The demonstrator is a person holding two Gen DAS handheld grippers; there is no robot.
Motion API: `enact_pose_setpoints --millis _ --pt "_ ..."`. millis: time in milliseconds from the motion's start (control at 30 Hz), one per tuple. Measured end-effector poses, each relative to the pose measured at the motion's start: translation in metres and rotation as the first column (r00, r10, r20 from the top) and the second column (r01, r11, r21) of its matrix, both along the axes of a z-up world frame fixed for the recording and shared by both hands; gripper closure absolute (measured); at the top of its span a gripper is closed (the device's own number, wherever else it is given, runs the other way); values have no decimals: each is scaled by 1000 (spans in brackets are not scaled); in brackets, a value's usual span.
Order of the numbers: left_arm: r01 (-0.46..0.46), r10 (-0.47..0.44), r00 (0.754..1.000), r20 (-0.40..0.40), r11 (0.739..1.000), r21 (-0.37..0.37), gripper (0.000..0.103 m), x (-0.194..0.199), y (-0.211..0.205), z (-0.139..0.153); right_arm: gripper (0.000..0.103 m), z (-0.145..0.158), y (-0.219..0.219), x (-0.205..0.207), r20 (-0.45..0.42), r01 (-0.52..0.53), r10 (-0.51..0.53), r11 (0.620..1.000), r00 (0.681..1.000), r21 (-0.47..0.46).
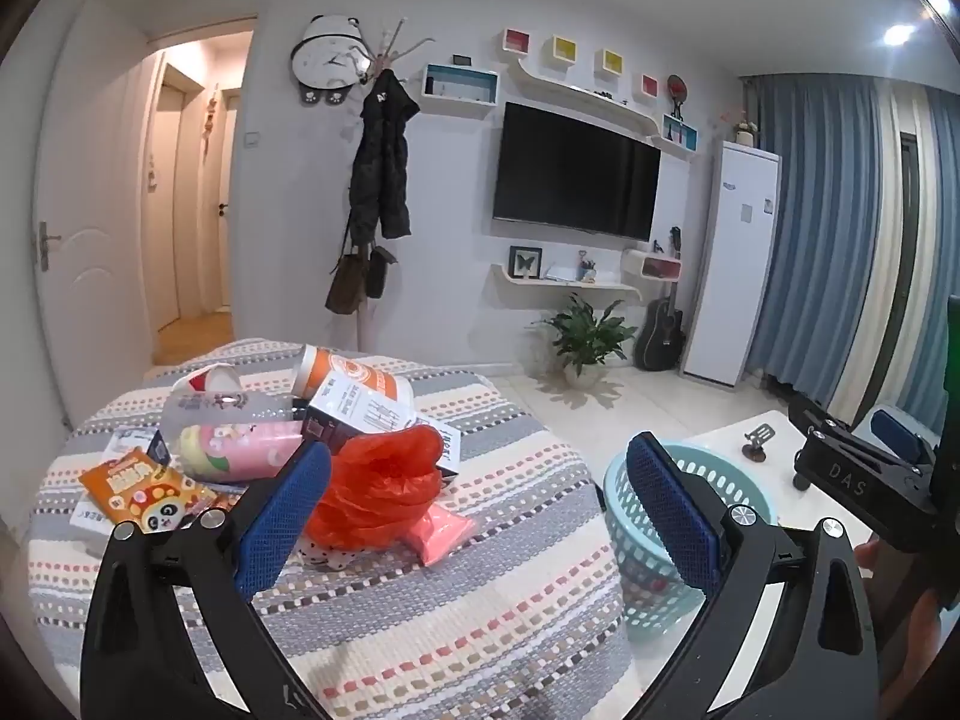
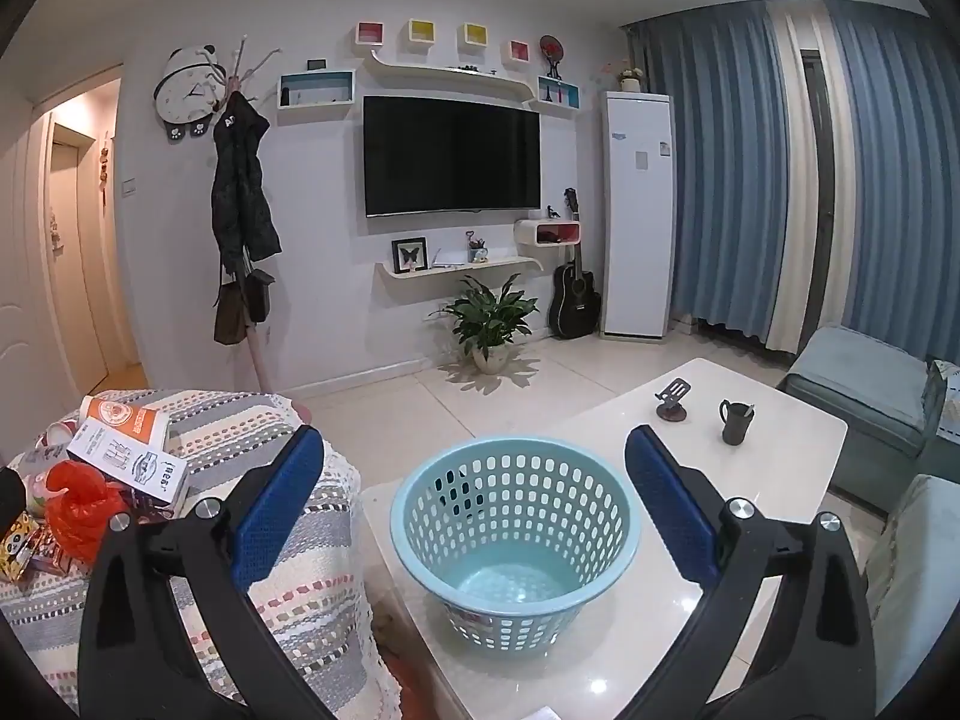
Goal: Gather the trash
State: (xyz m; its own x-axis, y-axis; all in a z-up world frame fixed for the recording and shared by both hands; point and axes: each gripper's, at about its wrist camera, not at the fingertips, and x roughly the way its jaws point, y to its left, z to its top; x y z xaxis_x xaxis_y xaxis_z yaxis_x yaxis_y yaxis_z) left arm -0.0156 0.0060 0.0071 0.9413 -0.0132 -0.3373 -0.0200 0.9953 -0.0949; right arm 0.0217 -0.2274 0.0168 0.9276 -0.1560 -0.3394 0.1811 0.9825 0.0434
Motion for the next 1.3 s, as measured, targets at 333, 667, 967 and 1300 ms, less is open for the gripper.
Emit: enact_pose_setpoints --millis 333,667,967,1300 --pt "-2 2 1000 1 1000 -5 7 -2 1 -1 8 -1 11 -1 2 -13 13 999 1000 -39" --pt "-8 8 1000 -7 1000 -9 7 -1 2 -4 8 -4 16 2 -11 -14 13 998 1000 -56" --pt "-9 9 1000 -10 1000 -18 7 -1 3 -4 8 -6 15 4 -25 -25 24 999 999 -37" --pt "-10 10 1000 -11 1000 -24 7 -1 4 -6 8 -7 16 2 -29 -35 34 999 999 -31"
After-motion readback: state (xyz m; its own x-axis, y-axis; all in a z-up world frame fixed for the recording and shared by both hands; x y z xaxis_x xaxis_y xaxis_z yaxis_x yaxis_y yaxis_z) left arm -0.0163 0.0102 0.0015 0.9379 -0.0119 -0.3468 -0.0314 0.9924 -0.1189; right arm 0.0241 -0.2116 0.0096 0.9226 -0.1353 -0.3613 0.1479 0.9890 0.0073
